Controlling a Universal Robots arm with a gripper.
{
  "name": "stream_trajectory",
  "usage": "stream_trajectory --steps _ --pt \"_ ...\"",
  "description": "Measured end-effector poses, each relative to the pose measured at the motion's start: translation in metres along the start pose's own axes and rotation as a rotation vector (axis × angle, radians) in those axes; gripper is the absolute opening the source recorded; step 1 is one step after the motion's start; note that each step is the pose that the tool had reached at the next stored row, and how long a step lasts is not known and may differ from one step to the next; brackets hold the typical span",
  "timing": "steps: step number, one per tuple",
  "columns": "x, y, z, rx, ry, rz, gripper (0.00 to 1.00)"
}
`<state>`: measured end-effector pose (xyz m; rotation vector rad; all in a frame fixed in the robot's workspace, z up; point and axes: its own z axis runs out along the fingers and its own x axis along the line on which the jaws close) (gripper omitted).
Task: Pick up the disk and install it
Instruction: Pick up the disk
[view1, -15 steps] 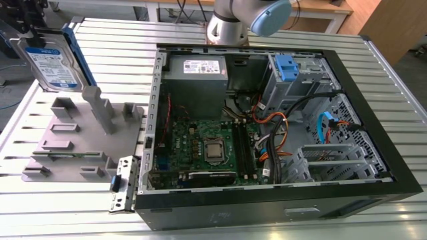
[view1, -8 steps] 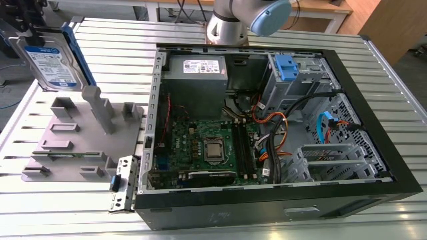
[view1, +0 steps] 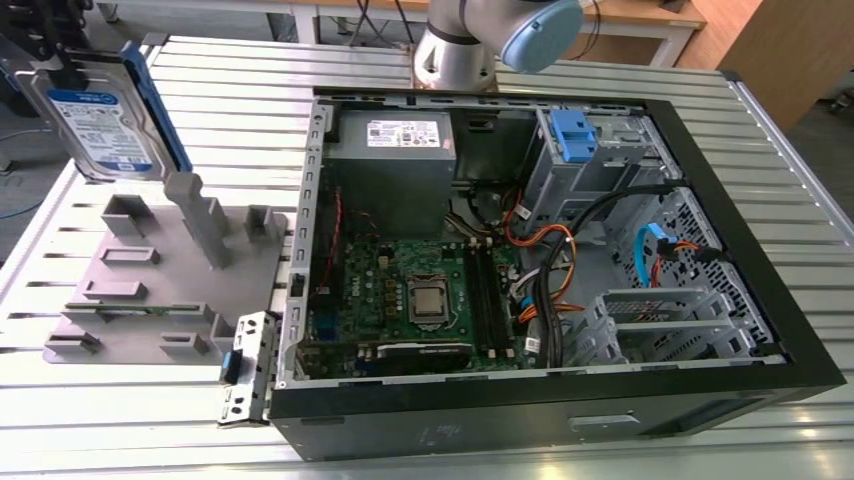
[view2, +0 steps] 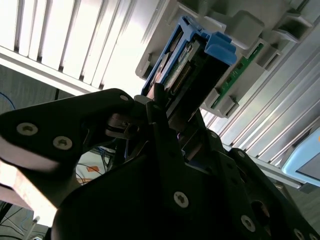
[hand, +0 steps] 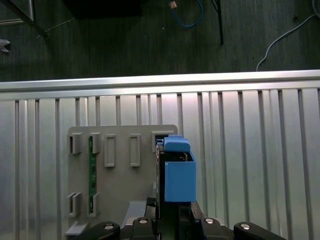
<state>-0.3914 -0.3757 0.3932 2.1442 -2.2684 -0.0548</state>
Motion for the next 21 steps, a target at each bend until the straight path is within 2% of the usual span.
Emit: stream_trajectory --steps 21 --pt "-0.0002 0.0004 -0.0089 -0.0001 0.0001 0.000 0.35"
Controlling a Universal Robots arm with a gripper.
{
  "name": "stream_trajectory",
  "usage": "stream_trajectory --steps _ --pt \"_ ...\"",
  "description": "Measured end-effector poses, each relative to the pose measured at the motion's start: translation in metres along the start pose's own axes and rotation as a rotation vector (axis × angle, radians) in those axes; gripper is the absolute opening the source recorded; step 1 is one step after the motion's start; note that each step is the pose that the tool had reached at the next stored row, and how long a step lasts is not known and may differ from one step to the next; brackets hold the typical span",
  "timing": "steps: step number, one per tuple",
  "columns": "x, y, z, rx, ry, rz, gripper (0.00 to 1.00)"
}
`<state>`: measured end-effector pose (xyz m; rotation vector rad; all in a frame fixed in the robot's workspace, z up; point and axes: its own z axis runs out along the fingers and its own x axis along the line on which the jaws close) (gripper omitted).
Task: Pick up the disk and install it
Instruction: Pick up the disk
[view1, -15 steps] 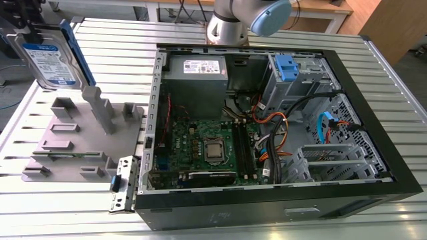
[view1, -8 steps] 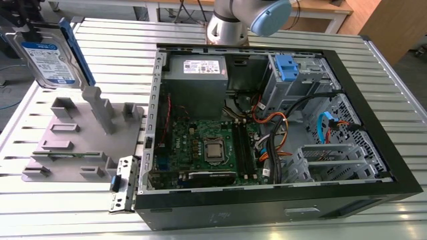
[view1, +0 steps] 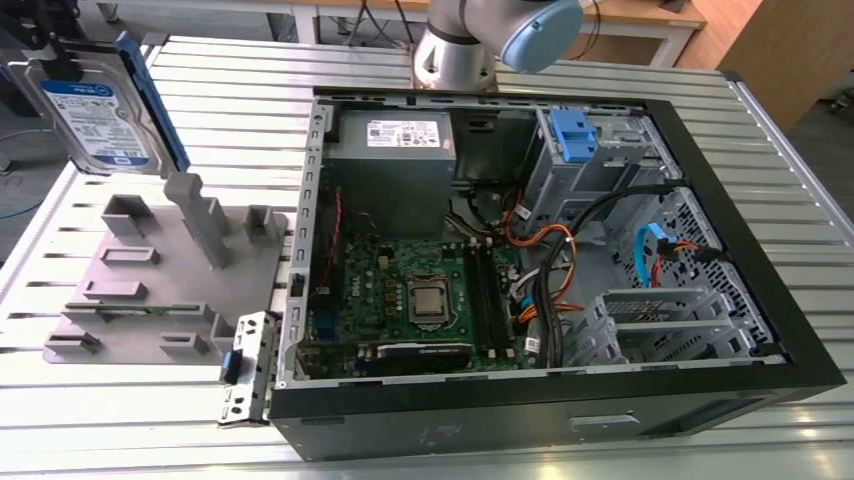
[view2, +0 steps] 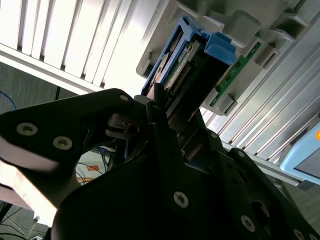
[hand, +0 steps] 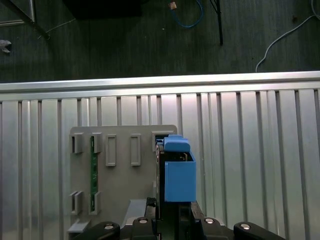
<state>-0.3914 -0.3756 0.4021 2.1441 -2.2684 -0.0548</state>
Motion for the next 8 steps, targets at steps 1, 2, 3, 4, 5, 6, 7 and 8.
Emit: stream_trajectory --steps 1,2,3,4,5,6,7,8 --pt "0.0000 0.0000 -0.0005 0.0001 0.0000 0.000 0.35" --pt "0.0000 0.0000 -0.0010 0.0000 0.0000 0.000 0.35" --pt "0.0000 0.0001 -0.0015 0.0000 0.0000 0.000 0.35" --pt "0.0000 0.0001 -0.0019 0.0000 0.0000 0.000 0.35" --pt "0.0000 0.0001 -0.0023 0.0001 0.0000 0.000 0.35" --pt "0.0000 0.0001 -0.0028 0.0001 -0.0001 0.000 0.35" --pt "0.0000 0.0001 -0.0033 0.0001 0.0000 0.000 0.35" --pt "0.0000 0.0001 -0.0038 0.0000 0.0000 0.000 0.35"
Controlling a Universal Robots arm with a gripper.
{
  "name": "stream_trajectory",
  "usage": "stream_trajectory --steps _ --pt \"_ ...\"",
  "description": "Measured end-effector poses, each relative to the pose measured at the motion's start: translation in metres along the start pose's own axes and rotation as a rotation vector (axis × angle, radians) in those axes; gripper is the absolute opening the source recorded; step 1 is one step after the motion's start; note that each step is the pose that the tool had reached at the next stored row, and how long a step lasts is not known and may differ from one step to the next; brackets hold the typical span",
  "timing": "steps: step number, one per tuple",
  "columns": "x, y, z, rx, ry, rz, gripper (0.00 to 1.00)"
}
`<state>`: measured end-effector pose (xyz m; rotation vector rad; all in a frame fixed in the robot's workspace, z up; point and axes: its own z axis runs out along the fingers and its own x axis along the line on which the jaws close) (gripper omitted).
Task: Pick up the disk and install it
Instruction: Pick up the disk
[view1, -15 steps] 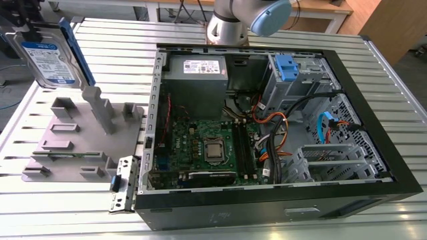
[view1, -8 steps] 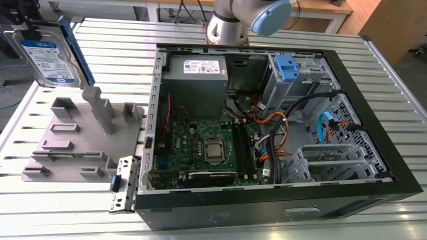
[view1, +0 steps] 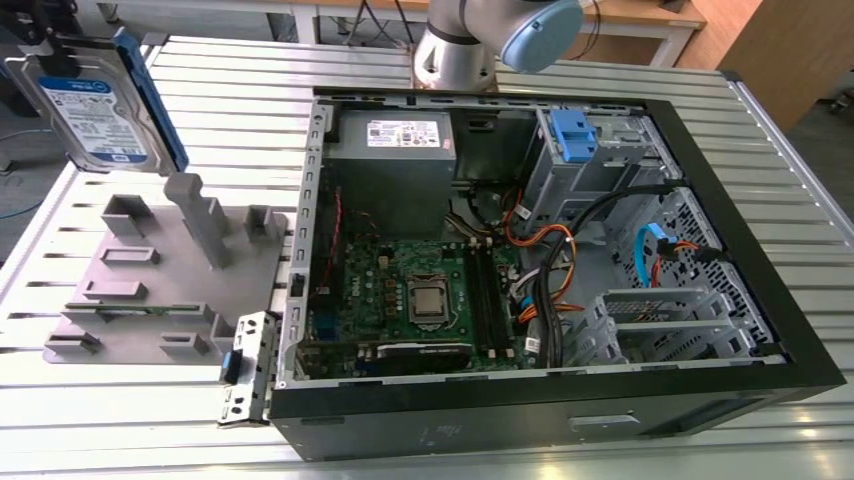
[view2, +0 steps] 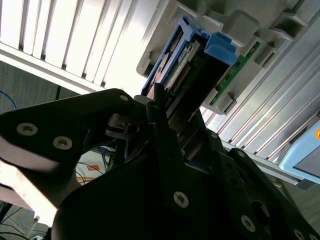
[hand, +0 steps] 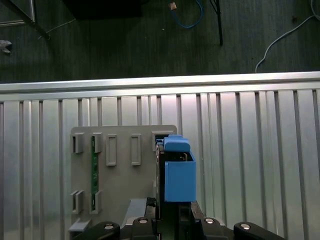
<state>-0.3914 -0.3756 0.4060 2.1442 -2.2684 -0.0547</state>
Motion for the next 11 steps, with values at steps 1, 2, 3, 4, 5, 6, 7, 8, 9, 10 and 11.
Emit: stream_trajectory --steps 1,2,3,4,5,6,7,8,9,10,11 --pt "0.0000 0.0000 -0.0005 0.0000 0.0000 0.000 0.35" --pt "0.0000 0.0001 -0.0009 0.0000 -0.0001 0.000 0.35" --pt "0.0000 0.0001 -0.0013 0.0000 0.0000 0.000 0.35" --pt "0.0000 0.0001 -0.0017 0.0000 -0.0001 0.000 0.35" --pt "0.0000 0.0001 -0.0021 0.0000 0.0000 0.000 0.35" --pt "0.0000 0.0001 -0.0024 0.0000 0.0000 0.000 0.35" --pt "-0.0001 0.0001 -0.0027 0.0001 -0.0001 0.000 0.35" --pt "-0.0001 0.0002 -0.0030 0.0000 0.0000 0.000 0.35" --pt "-0.0002 0.0002 -0.0034 0.0000 0.0001 0.000 0.35" --pt "-0.0002 0.0002 -0.0039 -0.0001 0.0002 0.000 0.35" --pt "-0.0002 0.0002 -0.0043 -0.0001 0.0003 0.000 0.35"
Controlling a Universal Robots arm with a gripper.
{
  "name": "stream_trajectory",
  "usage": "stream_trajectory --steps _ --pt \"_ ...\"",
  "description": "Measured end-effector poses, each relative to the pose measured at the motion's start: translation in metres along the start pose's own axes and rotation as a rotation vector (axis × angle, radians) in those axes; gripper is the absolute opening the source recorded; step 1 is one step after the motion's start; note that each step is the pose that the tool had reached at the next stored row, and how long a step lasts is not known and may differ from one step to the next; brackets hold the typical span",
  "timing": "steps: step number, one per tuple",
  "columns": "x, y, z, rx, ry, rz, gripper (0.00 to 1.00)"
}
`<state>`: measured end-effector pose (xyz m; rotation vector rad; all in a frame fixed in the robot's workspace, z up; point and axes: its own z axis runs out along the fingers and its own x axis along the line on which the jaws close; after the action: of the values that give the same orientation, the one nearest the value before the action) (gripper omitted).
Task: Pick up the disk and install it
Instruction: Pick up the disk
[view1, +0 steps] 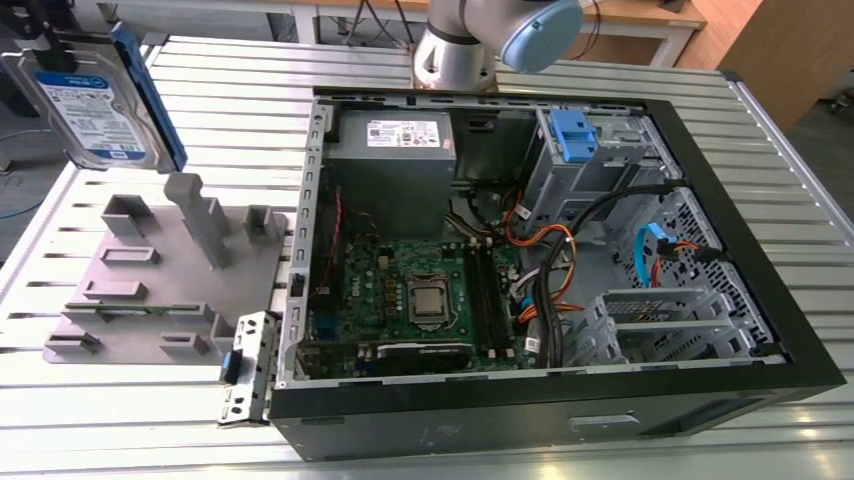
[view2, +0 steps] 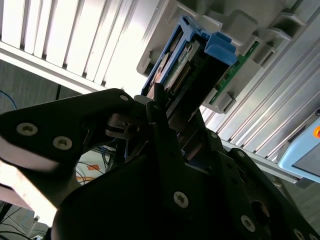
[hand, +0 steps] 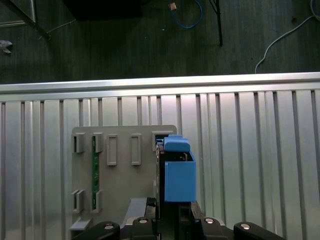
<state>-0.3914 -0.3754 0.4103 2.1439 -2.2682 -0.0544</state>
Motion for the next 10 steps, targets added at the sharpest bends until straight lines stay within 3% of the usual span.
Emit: stream_trajectory --steps 10 --pt "-0.0002 0.0001 -0.0029 0.0001 0.0004 0.000 0.35"
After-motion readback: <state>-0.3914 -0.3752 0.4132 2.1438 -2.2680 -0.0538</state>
